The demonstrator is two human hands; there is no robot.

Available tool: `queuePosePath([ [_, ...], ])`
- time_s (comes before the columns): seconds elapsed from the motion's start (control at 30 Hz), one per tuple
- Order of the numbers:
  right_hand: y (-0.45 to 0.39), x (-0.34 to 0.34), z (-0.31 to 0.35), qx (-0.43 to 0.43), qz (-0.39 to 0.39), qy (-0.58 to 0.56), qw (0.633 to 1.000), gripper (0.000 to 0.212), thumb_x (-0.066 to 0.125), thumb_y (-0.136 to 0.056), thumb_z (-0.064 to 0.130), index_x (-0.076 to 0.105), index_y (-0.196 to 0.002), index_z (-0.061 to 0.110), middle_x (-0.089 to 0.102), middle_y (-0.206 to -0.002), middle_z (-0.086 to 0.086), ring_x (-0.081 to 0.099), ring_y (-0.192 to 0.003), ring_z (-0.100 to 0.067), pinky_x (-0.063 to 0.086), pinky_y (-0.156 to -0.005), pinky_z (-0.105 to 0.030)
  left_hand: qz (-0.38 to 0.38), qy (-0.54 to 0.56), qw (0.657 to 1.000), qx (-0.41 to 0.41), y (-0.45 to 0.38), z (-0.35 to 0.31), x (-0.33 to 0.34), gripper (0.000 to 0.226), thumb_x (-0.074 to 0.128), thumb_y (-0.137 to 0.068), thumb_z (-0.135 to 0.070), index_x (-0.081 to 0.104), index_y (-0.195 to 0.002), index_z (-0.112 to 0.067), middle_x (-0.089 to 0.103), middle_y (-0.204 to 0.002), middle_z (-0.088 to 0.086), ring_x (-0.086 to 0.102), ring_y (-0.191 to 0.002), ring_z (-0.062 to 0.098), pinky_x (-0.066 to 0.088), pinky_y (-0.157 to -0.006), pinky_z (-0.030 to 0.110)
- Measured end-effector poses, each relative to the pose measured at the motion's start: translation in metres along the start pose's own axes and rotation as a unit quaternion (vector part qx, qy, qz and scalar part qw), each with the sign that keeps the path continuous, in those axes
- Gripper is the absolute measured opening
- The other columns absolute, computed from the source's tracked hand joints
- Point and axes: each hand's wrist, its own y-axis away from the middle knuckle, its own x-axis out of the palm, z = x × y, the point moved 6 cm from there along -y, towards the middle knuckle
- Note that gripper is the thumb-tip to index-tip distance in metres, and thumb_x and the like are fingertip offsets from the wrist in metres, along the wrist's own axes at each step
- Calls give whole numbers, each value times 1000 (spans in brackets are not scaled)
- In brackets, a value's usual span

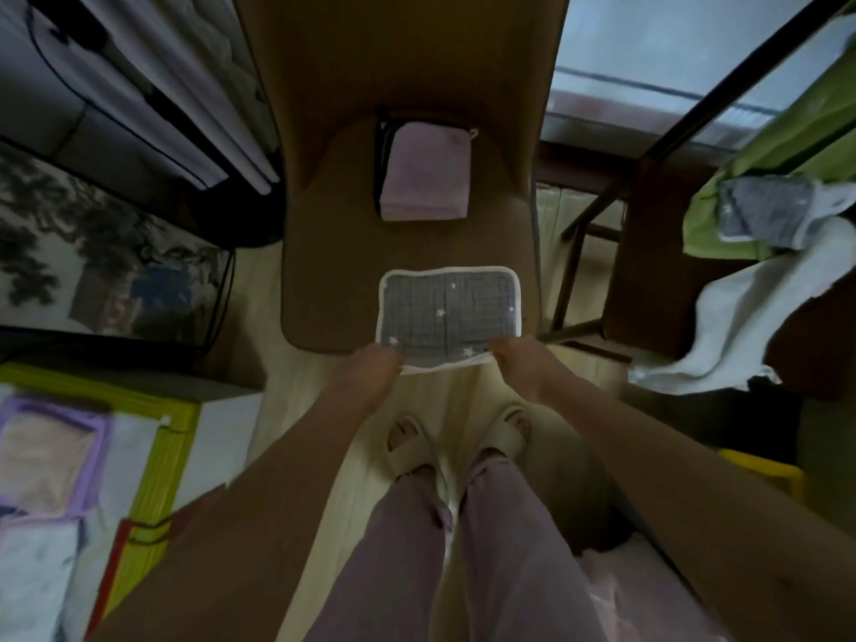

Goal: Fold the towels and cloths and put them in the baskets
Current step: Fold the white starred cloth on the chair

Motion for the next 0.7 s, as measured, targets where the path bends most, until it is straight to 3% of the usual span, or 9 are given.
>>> queuePosePath([
  [0.13, -1, 10, -11, -33, -20, -27, 999, 32, 42, -99, 11, 58, -127, 14, 62, -121, -12, 59, -106, -26, 44, -83, -27, -11, 45, 999, 2, -4, 4, 9, 26, 43, -99, -22, 66, -105, -13, 66, -105, 14, 62, -95, 30, 49, -76, 35],
  [0.3, -24, -17, -28, 28, -100, 0, 995, 28, 40, -102, 25, 61, -111, 10, 67, -96, -11, 61, -80, -21, 52, -70, -34, -102, 183, 977, -47, -30, 20, -30, 23, 51, -96, -33, 66, -91, -17, 63, -83, 3, 62, -76, 20, 42, -61, 28],
  [0.4, -47, -38, -33, 57, -166, 8, 984, 28, 40, -102, 29, 61, -104, 11, 60, -84, -3, 54, -67, -13, 40, -55, -23, -138, 304, 940, -70, -60, 31, -42, 26, 56, -93, -37, 68, -87, -14, 64, -78, 3, 60, -67, 15, 45, -57, 28],
  [0.5, -66, -46, -37, 64, -210, 26, 975, 24, 40, -102, 29, 59, -97, 14, 53, -77, 2, 43, -59, -5, 28, -51, -17, -170, 367, 909, -95, -83, 35, -38, 22, 58, -92, -38, 68, -96, -18, 66, -85, 1, 61, -72, 15, 50, -64, 32],
  [0.6, -84, -43, -43, 69, -227, 33, 971, 22, 40, -101, 29, 53, -87, 19, 53, -74, 3, 42, -58, -2, 27, -52, -18, -211, 366, 899, -114, -103, 39, -28, 30, 59, -91, -39, 69, -105, -15, 65, -91, -1, 60, -80, 15, 45, -67, 28],
  [0.7, -100, -38, -52, 71, -240, 47, 967, 23, 42, -101, 29, 48, -80, 20, 54, -73, 0, 50, -63, -13, 32, -58, -24, -229, 370, 892, -125, -116, 40, -21, 29, 59, -91, -40, 68, -101, -14, 63, -89, 0, 59, -77, 13, 42, -64, 25],
])
